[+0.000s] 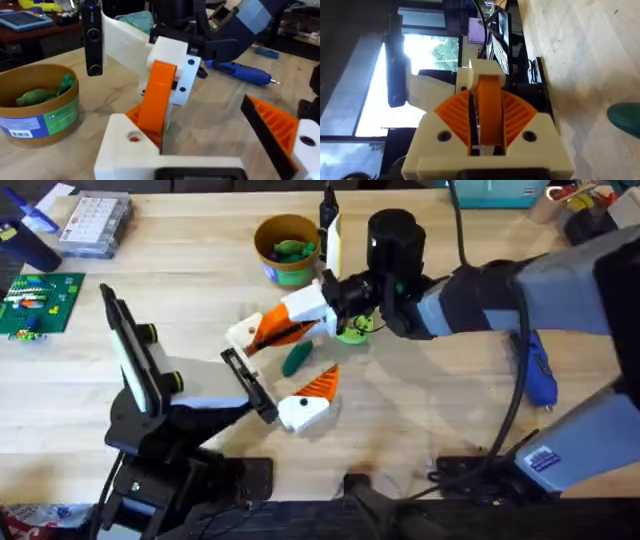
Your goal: Pick up the gripper from the table and insert it into the empty holder that is missing its gripper. Then pick up a screw, insert it into the mounting hole, and use the screwdriver to tighten it. Finally, clean up the table by picking up the vegetable and placing it into the bucket.
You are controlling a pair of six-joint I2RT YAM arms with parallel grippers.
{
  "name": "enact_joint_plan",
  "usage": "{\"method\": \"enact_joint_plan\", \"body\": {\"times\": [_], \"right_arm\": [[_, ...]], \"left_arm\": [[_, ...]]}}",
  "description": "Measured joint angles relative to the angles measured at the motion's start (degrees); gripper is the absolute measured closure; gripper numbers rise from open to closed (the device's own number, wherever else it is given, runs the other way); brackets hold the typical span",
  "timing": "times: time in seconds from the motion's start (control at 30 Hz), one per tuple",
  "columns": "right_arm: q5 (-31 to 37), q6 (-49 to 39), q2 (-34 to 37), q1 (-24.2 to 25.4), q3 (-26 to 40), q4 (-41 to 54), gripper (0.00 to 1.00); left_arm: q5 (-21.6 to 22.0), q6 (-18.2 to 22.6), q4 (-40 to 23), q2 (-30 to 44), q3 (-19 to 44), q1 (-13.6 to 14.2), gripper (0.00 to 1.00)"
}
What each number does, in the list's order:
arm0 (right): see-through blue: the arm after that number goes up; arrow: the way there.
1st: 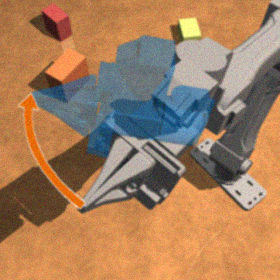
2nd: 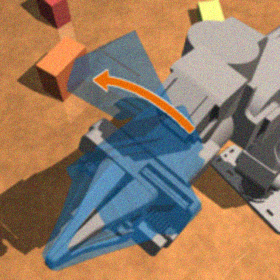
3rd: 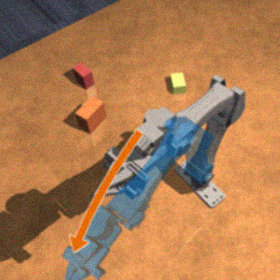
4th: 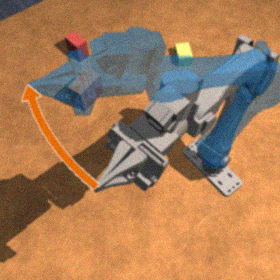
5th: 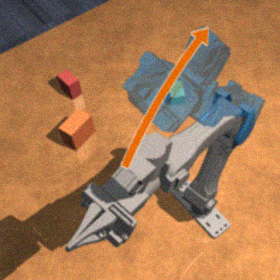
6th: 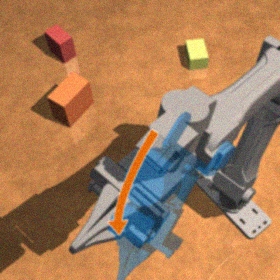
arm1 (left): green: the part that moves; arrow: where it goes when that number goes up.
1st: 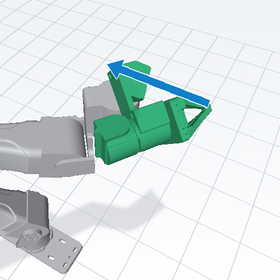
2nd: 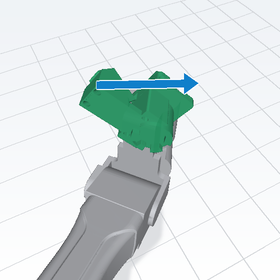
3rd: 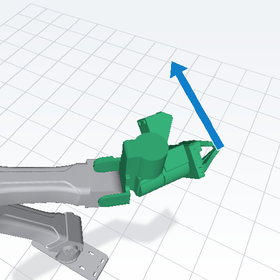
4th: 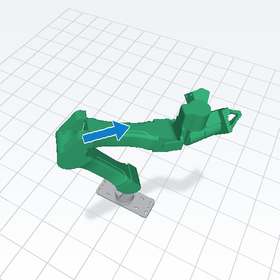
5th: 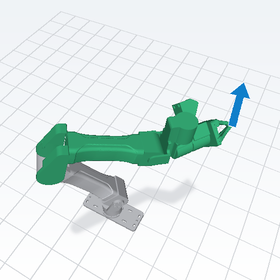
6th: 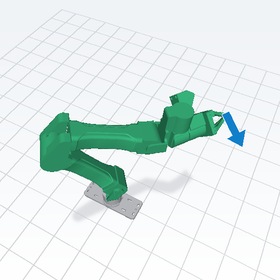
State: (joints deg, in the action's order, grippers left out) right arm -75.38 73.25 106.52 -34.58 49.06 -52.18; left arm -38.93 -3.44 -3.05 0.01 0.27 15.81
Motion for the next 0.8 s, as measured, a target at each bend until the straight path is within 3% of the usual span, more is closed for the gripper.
{"method": "enact_joint_plan", "body": {"times": [0.47,0.67,0.8], "right_arm": [[0.6,0.0,0.1,-0.8,0.0,-0.1,0.356],[0.6,-0.1,0.1,-0.3,0.0,-0.1,0.029],[0.6,-0.2,0.0,0.8,0.0,0.1,0.009]], "left_arm": [[-3.7,0.0,-0.2,0.0,0.0,0.5,0.015],[-3.8,0.0,-0.2,0.0,0.0,0.5,0.014],[-3.8,0.0,-0.2,0.0,0.0,0.5,0.014]]}}
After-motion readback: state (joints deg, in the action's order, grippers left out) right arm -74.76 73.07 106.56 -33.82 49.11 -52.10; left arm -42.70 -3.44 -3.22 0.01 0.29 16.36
